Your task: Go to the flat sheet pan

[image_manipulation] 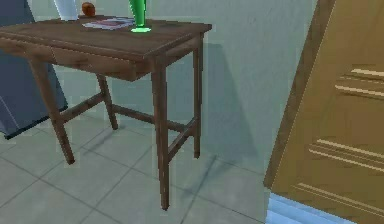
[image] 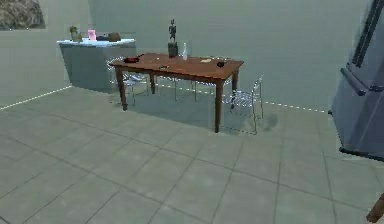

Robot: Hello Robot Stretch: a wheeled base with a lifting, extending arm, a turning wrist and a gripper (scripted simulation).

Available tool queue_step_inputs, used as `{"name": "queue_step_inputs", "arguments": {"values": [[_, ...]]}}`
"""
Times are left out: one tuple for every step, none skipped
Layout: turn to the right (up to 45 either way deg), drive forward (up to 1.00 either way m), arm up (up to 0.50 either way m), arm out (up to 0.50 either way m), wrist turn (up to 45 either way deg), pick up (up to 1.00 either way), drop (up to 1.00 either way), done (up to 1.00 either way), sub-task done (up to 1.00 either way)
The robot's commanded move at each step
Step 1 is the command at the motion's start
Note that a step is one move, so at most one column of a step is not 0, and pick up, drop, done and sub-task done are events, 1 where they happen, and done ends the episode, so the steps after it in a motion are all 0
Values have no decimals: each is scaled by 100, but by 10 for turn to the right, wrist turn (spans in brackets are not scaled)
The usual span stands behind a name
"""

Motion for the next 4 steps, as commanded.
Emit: {"name": "queue_step_inputs", "arguments": {"values": [[30,0,0,0,0,0,0,0,0],[0,10,0,0,0,0,0,0,0],[180,0,0,0,0,0,0,0,0],[0,30,0,0,0,0,0,0,0]]}}
